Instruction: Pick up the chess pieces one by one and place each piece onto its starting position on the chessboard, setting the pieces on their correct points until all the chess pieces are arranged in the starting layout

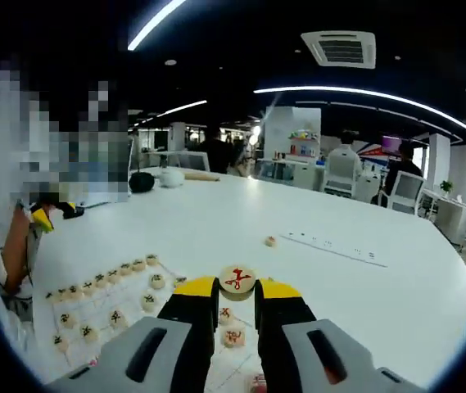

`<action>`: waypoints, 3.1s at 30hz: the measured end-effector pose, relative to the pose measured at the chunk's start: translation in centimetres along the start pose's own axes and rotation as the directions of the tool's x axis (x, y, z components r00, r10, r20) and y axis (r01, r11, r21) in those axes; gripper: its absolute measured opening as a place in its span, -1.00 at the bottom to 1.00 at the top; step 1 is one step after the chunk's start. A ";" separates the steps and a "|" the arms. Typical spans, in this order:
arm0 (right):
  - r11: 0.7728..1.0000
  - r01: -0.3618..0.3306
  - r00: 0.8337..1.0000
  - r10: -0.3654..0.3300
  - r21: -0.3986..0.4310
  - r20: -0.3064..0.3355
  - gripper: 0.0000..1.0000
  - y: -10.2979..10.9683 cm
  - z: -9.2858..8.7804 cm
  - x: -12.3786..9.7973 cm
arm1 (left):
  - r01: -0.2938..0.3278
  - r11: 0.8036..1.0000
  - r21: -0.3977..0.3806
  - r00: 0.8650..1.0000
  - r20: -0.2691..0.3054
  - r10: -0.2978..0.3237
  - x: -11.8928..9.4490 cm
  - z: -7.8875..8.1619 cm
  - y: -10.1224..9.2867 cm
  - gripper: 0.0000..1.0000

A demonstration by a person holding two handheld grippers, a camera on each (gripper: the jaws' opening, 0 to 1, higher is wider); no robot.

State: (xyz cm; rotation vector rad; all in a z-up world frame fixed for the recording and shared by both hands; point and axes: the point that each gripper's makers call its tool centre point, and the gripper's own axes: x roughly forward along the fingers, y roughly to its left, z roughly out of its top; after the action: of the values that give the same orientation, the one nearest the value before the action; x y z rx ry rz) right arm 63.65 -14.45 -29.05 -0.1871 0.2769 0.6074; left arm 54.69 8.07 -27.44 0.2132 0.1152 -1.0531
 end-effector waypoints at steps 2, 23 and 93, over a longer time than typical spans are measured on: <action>1.000 -0.010 1.000 0.010 -0.006 -0.003 -0.62 0.1 -0.9 -1.6 | -0.001 1.000 0.000 1.000 -0.001 0.001 0.0 0.0 0.0 -0.41; 0.996 -0.059 0.984 0.069 0.065 -0.165 -0.62 2.9 -11.9 -7.4 | -0.010 1.000 -0.001 1.000 0.003 0.010 -0.1 0.0 0.3 -0.41; 0.986 -0.014 0.996 -0.001 0.163 0.093 -0.26 0.6 0.6 -3.4 | -0.040 0.999 -0.012 0.999 0.021 0.040 -0.8 0.4 1.1 -0.41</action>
State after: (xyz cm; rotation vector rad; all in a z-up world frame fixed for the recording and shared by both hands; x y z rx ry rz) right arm 60.70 -15.63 -27.43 0.0006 0.2369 0.5952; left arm 55.21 9.18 -26.77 0.1930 0.0975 -1.0147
